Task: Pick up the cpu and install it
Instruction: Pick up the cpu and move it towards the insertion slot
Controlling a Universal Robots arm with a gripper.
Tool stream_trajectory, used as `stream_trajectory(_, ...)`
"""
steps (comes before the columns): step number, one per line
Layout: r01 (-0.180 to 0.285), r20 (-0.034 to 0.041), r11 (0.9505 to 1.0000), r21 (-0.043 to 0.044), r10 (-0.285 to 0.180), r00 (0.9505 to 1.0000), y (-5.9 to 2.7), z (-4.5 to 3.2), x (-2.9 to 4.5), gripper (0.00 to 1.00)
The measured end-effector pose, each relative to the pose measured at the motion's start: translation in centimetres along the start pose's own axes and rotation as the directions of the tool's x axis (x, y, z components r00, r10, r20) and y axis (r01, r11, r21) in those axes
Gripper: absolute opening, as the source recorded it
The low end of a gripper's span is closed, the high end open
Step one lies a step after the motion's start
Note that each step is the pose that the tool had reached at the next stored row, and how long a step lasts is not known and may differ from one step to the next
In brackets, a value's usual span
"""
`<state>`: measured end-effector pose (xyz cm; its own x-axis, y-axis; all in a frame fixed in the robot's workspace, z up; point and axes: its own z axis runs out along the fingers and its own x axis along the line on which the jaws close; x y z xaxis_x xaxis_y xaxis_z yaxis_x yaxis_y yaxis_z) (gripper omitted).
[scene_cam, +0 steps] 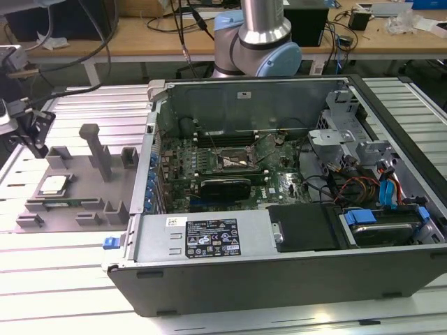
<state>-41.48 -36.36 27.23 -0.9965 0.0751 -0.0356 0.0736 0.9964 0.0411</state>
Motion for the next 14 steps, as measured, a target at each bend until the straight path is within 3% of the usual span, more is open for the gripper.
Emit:
stream_trajectory(8,0.0,-0.0034,1.0,0.0003,0.0,1.0,-1.2,1.89,0.0,0.11)
stream_trajectory(14,0.002,-0.0034,1.0,-0.0005,-0.002,1.0,-1.5,3.73,0.04,0.11)
